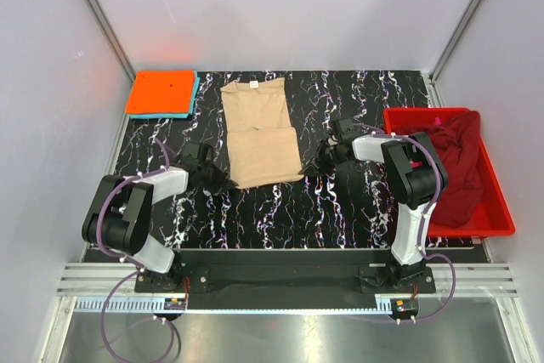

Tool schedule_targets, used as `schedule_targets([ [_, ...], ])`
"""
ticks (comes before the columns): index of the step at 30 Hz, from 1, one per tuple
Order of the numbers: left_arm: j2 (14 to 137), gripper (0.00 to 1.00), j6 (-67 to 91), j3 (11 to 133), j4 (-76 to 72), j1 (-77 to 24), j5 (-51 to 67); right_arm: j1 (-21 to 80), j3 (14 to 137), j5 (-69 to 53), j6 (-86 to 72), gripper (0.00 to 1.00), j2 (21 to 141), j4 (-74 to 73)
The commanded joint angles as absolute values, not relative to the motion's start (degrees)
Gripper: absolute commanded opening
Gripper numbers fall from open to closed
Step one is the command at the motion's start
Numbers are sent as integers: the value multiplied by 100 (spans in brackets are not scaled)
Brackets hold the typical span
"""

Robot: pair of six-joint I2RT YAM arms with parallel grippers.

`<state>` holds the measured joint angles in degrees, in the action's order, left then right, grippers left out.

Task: Fold and stack the t-shirts
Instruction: Fold the tshirt

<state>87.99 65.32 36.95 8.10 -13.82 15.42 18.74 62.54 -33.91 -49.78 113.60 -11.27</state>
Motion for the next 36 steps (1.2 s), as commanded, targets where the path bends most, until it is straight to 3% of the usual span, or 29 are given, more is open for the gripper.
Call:
schedule_targets([
  [1, 8956, 0, 5960, 3744, 1230, -1362, 809, 1889, 6363, -3173, -4606, 0, 11417, -1168],
  [8, 8202, 0, 5476, 3306, 1845, -1739, 677, 2302, 5758, -3129, -4069, 0, 10601, -1600],
  [16, 5584, 0, 6107, 1953, 3066, -2863, 422, 3198, 4150, -2909, -4508, 0, 9107, -1345],
  [20, 4162, 0, 6563, 1662, 3988, -3320, 466, 3848, 3447, -2786, -5183, 0, 8483, -1161],
  [26, 2972, 0, 7031, 1722, 5236, -3840, 483, 4675, 2936, -2602, -5975, 0, 7560, -1194],
  [31, 3075, 0, 6830, 2537, 5397, -3911, 387, 4702, 3462, -2479, -5757, 0, 7277, -1985],
  [36, 4594, 0, 6180, 3961, 5239, -3850, 114, 4334, 4297, -2724, -5468, 0, 7601, -2495],
])
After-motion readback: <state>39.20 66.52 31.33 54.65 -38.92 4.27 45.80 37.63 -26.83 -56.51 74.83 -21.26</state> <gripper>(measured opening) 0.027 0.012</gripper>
